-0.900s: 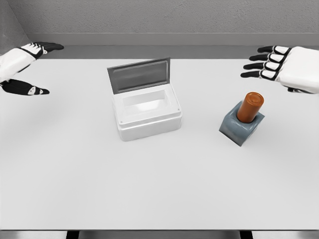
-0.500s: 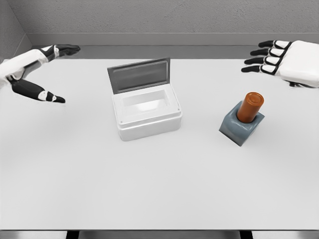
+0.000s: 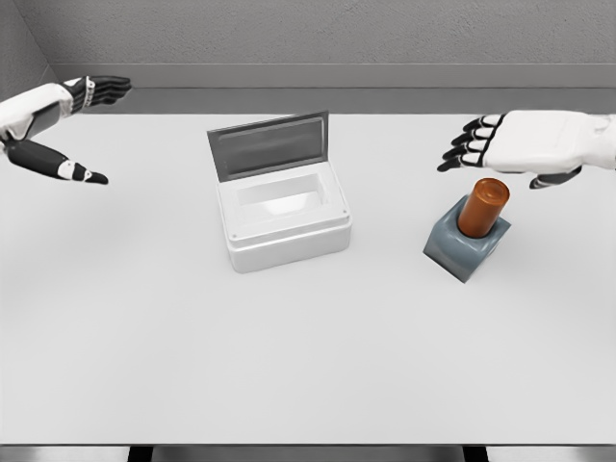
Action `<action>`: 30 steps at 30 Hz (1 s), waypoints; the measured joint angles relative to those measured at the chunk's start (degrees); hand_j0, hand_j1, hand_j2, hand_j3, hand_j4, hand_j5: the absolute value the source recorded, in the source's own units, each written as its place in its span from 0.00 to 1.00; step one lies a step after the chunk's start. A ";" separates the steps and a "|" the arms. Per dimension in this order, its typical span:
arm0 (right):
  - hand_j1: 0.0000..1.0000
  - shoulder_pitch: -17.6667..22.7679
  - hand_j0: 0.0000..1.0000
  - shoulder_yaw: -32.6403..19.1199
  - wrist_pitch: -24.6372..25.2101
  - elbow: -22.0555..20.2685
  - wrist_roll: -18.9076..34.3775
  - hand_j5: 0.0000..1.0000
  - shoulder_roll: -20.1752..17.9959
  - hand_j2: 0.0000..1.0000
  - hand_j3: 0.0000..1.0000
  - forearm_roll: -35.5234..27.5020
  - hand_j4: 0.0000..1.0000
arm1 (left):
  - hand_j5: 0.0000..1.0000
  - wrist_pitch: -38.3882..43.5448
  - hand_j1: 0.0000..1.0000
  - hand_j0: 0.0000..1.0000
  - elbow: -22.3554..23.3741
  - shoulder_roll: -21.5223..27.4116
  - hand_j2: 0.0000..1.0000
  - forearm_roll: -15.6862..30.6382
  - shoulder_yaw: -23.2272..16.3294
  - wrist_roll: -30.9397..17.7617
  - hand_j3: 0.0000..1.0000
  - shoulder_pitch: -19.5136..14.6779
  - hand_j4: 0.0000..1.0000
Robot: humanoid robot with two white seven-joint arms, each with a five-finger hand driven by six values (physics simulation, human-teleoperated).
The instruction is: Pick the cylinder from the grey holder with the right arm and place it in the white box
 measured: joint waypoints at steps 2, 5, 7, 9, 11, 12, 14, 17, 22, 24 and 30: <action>1.00 0.09 1.00 0.73 0.00 -0.04 0.10 1.00 0.27 1.00 1.00 0.09 1.00 | 1.00 1.99 1.00 1.00 0.24 -1.26 1.00 0.08 0.62 0.00 1.00 0.09 1.00; 1.00 0.18 1.00 1.99 0.00 -0.16 0.22 1.00 0.36 1.00 1.00 0.30 1.00 | 1.00 2.67 1.00 1.00 0.46 -2.88 1.00 -0.24 1.03 0.00 1.00 0.35 1.00; 1.00 0.35 1.00 2.76 -0.01 -0.94 0.26 1.00 0.33 1.00 1.00 0.75 1.00 | 1.00 2.34 1.00 1.00 0.54 -3.84 1.00 -0.22 1.09 0.00 1.00 0.79 1.00; 0.99 0.62 0.99 3.26 -0.01 -1.43 0.27 0.99 0.40 0.99 0.99 1.08 0.99 | 1.00 3.03 1.00 1.00 0.95 -4.46 1.00 1.26 1.10 -0.01 1.00 0.88 1.00; 0.99 0.62 0.99 3.53 0.00 -1.55 0.28 0.99 0.48 0.99 0.99 1.43 0.99 | 1.00 5.37 1.00 1.00 2.07 -4.93 1.00 5.91 1.21 0.00 1.00 0.44 1.00; 0.99 0.62 0.99 3.61 0.00 -1.47 0.28 0.99 0.54 0.99 0.99 1.74 0.99 | 1.00 6.51 1.00 1.00 2.82 -5.17 1.00 8.12 1.26 0.00 1.00 0.09 1.00; 0.98 0.70 0.98 3.72 0.00 -1.05 0.28 0.98 0.66 0.98 0.98 2.21 0.98 | 1.00 8.76 1.00 1.00 4.55 -6.74 1.00 11.13 1.32 0.00 1.00 -0.44 1.00; 0.90 0.88 0.90 3.94 0.00 -0.83 0.34 0.90 0.75 0.90 0.90 2.76 0.90 | 1.00 10.42 1.00 1.00 6.35 -9.19 1.00 13.12 1.28 0.00 1.00 -0.44 1.00; 0.86 0.88 0.86 4.82 0.01 -1.09 0.41 0.86 0.85 0.86 0.86 3.16 0.86 | 1.00 12.35 1.00 1.00 8.16 -11.81 1.00 14.88 1.33 0.01 1.00 -0.97 1.00; 0.83 0.88 0.83 5.13 0.00 -1.16 0.43 0.83 0.86 0.83 0.83 3.33 0.83 | 1.00 12.79 1.00 1.00 8.64 -12.81 1.00 15.38 1.32 0.01 1.00 -0.97 1.00; 0.76 0.79 0.76 5.21 0.53 -1.19 0.36 0.76 0.87 0.76 0.76 2.99 0.76 | 1.00 13.17 1.00 1.00 9.42 -15.52 1.00 15.76 1.00 0.01 1.00 -0.62 1.00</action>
